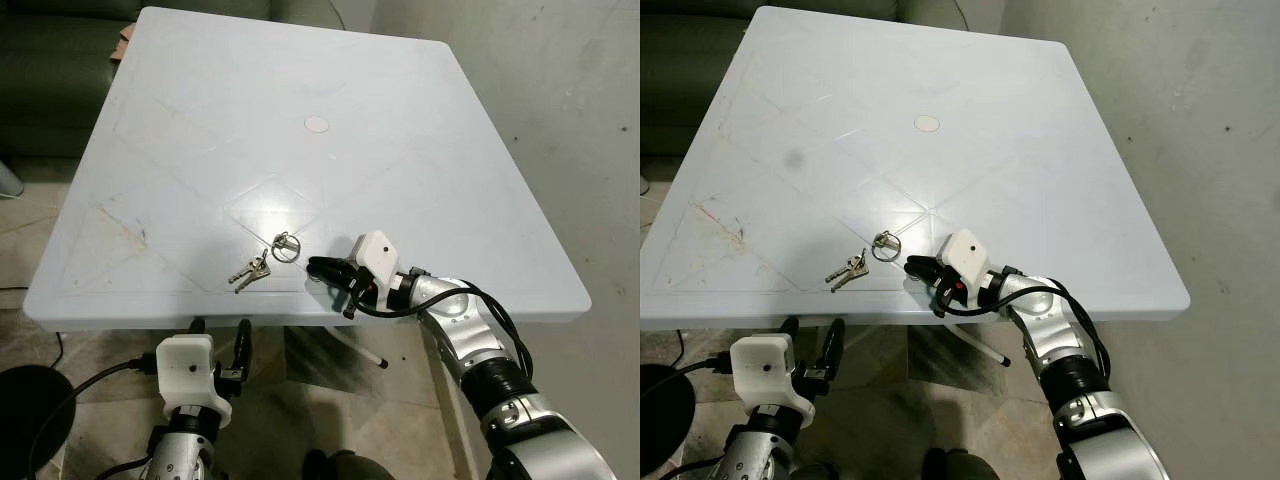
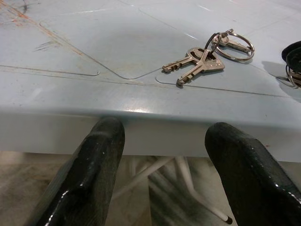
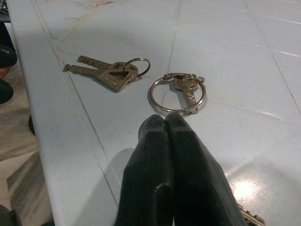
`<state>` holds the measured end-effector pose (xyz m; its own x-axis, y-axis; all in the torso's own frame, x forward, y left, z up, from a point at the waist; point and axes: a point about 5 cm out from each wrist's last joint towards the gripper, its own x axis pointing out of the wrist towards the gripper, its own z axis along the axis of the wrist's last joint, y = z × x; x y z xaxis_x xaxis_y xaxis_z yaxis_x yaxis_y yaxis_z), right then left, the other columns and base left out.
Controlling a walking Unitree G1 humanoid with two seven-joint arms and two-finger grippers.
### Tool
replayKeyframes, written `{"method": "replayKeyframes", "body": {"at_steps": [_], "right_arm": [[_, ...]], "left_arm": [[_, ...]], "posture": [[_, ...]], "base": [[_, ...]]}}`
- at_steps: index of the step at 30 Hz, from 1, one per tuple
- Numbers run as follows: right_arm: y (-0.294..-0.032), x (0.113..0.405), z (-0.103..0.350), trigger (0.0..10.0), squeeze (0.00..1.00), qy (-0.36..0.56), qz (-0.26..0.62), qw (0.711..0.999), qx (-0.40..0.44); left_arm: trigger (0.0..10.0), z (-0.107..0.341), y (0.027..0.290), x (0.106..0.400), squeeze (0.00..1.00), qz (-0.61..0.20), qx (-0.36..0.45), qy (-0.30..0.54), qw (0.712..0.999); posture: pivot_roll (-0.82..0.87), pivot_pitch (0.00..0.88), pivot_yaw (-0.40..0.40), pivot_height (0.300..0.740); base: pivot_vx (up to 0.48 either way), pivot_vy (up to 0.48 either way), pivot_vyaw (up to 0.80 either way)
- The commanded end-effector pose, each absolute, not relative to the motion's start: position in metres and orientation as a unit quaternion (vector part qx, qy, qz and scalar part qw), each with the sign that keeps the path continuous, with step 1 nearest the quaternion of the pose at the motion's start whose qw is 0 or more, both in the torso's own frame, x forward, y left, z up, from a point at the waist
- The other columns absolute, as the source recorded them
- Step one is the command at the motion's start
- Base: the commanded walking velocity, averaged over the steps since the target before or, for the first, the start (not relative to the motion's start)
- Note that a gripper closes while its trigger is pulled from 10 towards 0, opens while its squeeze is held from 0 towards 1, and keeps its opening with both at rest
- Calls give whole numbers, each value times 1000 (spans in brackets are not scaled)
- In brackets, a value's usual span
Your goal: Hang keys on a hook
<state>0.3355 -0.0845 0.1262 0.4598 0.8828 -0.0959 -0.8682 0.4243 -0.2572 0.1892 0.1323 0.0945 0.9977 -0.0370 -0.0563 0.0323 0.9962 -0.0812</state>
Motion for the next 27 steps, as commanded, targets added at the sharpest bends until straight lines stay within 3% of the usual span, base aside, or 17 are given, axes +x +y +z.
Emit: {"method": "replayKeyframes", "body": {"at_steps": [1,9,18,19,25,26,27], "right_arm": [[-87,337,127,0,0,-27,517,845,-136],[-89,342,131,0,0,-37,498,858,-122],[-94,354,145,0,0,-42,460,886,-44],[-96,356,146,4627,0,-41,451,891,-42],[-97,357,147,4627,0,-39,447,893,-39],[-96,351,144,10000,1000,-40,487,871,-52],[-96,349,142,10000,1000,-39,499,863,-63]], "left_arm": [[10000,94,131,187,0,-13,-44,35,998],[10000,94,131,188,0,-11,-44,34,998],[10000,94,130,188,0,-11,-43,35,998],[10000,93,130,188,0,-11,-44,35,998],[10000,93,130,188,0,-11,-44,36,998],[10000,94,130,189,0,-10,-43,35,998],[10000,94,130,189,0,-10,-42,35,998]], "posture": [[61,207,-154,728],[62,204,-154,728],[59,201,-153,728],[59,199,-152,728],[59,199,-152,728],[59,199,-150,728],[59,199,-150,728]], "base": [[0,0,0],[0,0,0],[0,0,0],[0,0,0],[0,0,0],[0,0,0],[0,0,0]]}}
